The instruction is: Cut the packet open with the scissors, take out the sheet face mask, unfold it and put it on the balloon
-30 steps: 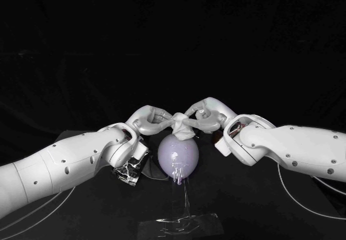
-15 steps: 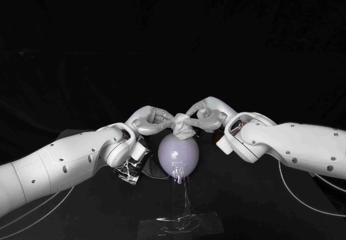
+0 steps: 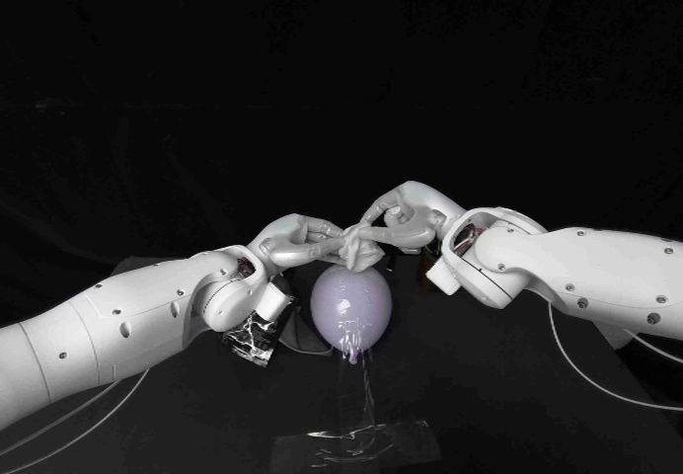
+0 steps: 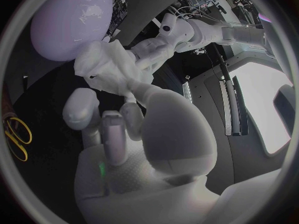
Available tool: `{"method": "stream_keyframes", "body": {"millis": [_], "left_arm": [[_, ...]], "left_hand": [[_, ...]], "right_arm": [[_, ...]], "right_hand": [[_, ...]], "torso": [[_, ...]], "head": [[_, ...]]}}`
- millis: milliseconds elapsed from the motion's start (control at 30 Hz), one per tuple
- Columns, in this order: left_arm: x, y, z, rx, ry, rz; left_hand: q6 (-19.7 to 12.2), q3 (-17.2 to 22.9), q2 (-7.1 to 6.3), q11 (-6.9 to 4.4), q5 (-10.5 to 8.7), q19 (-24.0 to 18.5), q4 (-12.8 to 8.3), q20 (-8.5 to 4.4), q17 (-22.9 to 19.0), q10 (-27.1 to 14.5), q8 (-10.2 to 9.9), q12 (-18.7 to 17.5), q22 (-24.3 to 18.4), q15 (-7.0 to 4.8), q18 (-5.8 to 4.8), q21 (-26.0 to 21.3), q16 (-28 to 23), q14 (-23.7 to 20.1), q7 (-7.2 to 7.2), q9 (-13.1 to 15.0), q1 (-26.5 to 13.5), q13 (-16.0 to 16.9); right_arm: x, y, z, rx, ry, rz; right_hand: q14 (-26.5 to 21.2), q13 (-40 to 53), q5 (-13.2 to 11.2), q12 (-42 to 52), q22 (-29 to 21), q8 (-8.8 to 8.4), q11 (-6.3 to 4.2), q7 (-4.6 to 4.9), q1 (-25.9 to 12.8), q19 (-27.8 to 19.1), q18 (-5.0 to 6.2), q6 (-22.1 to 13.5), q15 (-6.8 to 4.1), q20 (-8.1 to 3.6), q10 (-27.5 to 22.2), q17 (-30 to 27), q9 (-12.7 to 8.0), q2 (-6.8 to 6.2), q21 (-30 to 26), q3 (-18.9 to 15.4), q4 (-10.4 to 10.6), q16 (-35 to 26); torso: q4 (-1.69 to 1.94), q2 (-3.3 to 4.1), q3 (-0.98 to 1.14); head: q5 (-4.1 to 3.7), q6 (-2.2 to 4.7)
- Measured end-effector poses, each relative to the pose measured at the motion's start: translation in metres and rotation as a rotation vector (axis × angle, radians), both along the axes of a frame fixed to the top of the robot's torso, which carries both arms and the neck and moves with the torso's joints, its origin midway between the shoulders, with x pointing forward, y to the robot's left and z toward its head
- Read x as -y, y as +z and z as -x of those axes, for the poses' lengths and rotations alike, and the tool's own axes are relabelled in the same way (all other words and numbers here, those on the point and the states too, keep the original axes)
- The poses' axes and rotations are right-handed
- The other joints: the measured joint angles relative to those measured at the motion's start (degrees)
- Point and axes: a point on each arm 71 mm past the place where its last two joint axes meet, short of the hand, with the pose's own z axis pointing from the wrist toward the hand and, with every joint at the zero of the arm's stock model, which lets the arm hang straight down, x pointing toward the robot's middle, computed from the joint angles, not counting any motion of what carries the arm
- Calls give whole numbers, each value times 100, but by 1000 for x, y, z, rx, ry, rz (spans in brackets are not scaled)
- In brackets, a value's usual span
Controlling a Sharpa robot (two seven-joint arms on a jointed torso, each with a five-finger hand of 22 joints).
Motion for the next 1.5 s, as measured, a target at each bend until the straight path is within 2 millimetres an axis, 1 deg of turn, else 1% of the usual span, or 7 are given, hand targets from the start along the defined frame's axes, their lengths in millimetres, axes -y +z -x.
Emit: {"method": "stream_keyframes", "body": {"millis": [300, 467, 600, 800, 1033, 1300, 1500], "left_arm": [[-6, -2, -2, -98, 11, 73], [-9, -2, -3, -130, 11, 104], [-8, -2, -2, -148, -6, 123], [-7, -2, 0, -173, -55, 149], [-6, -1, 2, -197, -98, 169], [-6, -2, 1, -203, -85, 161], [-6, -3, -2, -190, -37, 143]], "left_hand": [[-1131, 13, -29, 161, 0, -246, -82, 20, -43, -143, -133, 0, -47, 47, 0, -46, -77, -47, -179, -13, -89, 0], [-1428, -30, -395, 238, 0, -690, -316, 20, -89, -586, -111, -28, -89, 162, 0, -173, -181, -190, -225, -31, -134, -13], [-1649, -155, -650, 280, 0, -1574, -499, 2, -275, -890, -111, -28, -161, 246, -91, -408, -276, -964, -248, -96, -231, -13], [-1647, -346, -744, 194, 0, -2059, -571, 3, -403, -991, -36, -6, -183, 155, -92, -516, -288, -1465, -245, -152, -313, 3], [-1487, -705, -583, 256, 0, -2059, -69, 3, -376, -844, -36, 23, -173, 242, -84, -516, -261, -1303, -235, -310, -946, 11], [-1428, -1446, -816, 272, 0, -1911, 63, 46, -301, -738, -36, 23, -150, 229, -26, -472, -170, -906, -217, -427, -986, 11], [-919, -1453, -479, 103, 0, -1150, -63, 9, -143, -233, 153, 245, -61, 79, -26, -247, 68, -176, -178, -475, -370, 53]], "right_arm": [[-1, 6, 0, -5, 21, 11], [-2, 7, -1, -10, 25, 17], [-2, 8, -4, -10, 21, 25], [-2, 12, -9, -4, 7, 38], [-2, 15, -12, 0, -5, 50], [-4, 17, -13, -3, -5, 56], [-6, 17, -13, -9, 2, 62]], "right_hand": [[0, 0, -6, -3, -1, 0, 2, -1, -8, 0, -1, -1, 1, 0, 2, 4, 0, -8, 0, 0, 0, -15], [0, -3, 17, -8, -4, 1, 2, -1, -16, 0, -2, -1, 1, 0, 2, 4, 0, -16, 0, -1, 1, 4], [0, -5, 17, -9, -5, 1, 11, -1, -24, 0, -2, -1, 1, 0, 11, 4, 1, -24, 0, -1, 1, 4], [0, -2, 17, -15, -3, 30, 11, -1, -31, 0, -3, -3, 1, 0, 11, 3, 1, -31, 0, 1, -1, 4], [-9, -2, 16, 7, -1, 37, 12, -7, -47, 0, -4, -13, 10, 0, 12, -1, 1, -47, 40, 17, -17, 1], [-9, 0, 13, 36, 0, 65, 12, 1, -47, 0, -4, -24, 10, 0, 12, 0, 1, -47, 40, 16, -17, -2], [-9, 0, 12, 40, -1, 65, 12, -6, -45, 0, -4, -18, 11, 0, 12, 2, 1, -45, 40, 31, -31, -9]], "torso": [[3, -3, -3], [4, -1, -4], [4, 2, -7], [3, 3, -9], [3, 3, -10], [6, 1, -7], [3, -1, -3]], "head": [[-11, 16], [-14, 21], [-13, 21], [-7, 17], [-20, 19], [-23, 31], [-10, 34]]}}
